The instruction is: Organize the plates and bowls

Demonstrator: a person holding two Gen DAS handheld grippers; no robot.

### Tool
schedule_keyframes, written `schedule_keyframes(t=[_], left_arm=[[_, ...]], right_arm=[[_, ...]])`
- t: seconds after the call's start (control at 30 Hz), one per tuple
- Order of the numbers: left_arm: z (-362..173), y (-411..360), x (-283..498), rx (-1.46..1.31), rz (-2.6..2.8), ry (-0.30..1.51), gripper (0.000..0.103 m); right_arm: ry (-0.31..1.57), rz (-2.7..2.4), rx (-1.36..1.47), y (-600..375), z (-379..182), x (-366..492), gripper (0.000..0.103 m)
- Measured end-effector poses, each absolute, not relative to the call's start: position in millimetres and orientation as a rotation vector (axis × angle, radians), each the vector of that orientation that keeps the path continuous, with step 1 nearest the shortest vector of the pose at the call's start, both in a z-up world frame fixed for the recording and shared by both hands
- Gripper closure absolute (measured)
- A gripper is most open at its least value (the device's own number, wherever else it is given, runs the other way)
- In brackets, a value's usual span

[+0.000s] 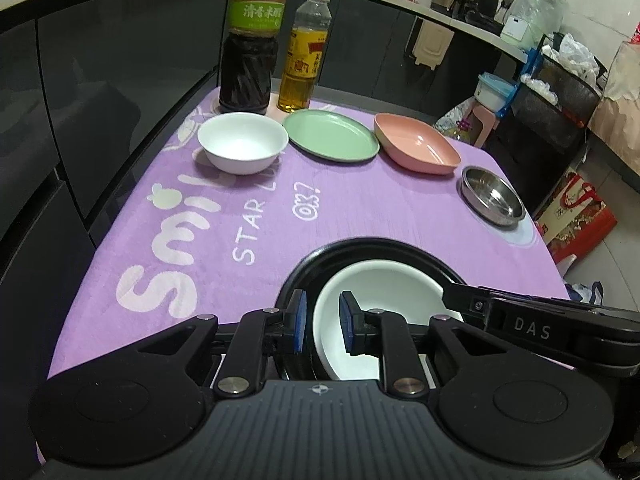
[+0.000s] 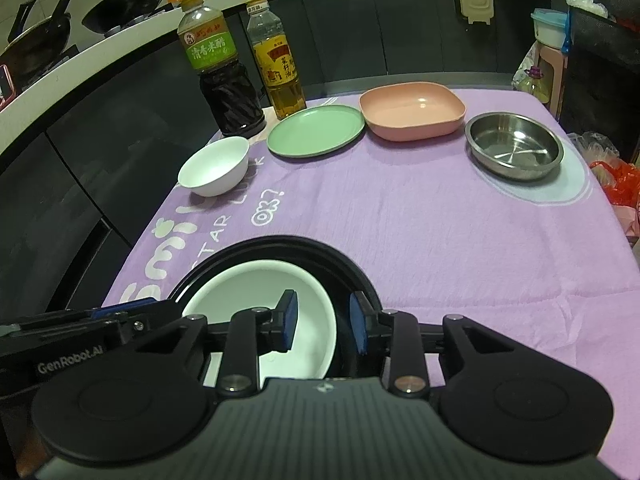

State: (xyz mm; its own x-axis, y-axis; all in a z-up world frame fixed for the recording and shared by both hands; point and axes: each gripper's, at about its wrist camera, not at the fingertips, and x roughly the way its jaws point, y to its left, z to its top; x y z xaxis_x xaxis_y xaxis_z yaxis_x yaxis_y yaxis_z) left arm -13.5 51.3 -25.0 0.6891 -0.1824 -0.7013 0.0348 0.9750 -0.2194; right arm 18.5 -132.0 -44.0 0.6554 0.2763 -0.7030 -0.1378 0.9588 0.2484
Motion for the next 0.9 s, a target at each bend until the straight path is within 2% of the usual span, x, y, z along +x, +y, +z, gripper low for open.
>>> schedule_keyframes(t=[0.5, 0.9], left_arm=[[-22.4, 88.5, 13.8, -0.295, -0.032, 0.769, 0.083], [-17.0, 131.1, 66.5, -0.339, 0.091, 0.751, 0.082]], right_arm=[[0.788, 0.192, 0.127, -130.8, -29.5, 44.9, 0.072], [0.811, 0.149, 0.059, -119.2, -21.1, 91.1, 0.072]])
